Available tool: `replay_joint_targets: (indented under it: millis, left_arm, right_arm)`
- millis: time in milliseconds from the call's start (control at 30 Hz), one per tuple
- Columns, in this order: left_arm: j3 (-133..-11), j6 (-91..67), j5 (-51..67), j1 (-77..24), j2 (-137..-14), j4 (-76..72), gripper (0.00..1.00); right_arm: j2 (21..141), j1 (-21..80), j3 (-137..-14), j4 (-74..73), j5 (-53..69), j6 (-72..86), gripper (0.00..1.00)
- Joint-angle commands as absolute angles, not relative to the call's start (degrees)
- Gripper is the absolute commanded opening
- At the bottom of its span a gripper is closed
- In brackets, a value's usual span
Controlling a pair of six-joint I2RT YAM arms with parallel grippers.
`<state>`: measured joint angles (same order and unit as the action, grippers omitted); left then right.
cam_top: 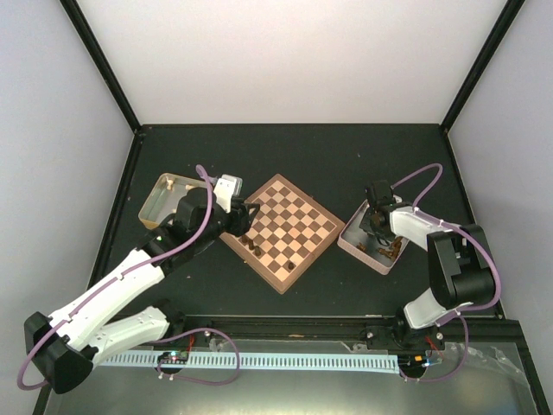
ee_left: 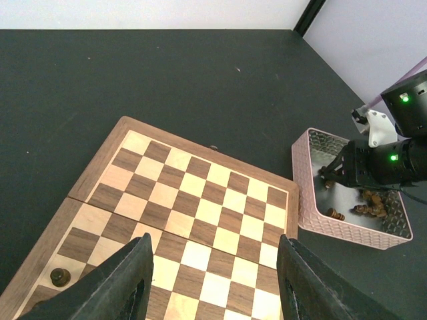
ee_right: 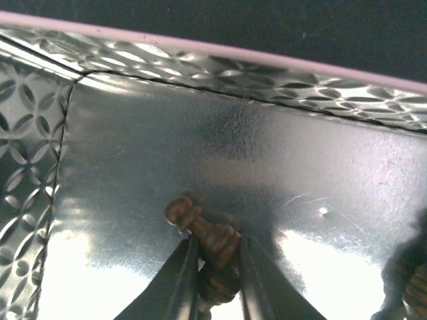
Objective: Set up the chess pieces on the board
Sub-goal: Pick up the chess piece from the storage box.
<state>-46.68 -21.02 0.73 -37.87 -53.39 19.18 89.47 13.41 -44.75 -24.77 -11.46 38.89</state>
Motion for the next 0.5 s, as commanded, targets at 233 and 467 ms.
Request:
replay_joint_targets:
  millis: [233,467]
  left_arm:
    - [-47.06,-22.27,10.41,-37.56,-56.78,15.65,0.54]
    - [-49.1,-24.85,15.42,-37.54,-61.75,15.91,0.54]
  right_arm:
    - [84.75,13.14,-42.98,-23.97,-5.59,38.36,0.11]
    - [85.7,13.14,-43.56,-26.56,-7.74,37.82,0.32]
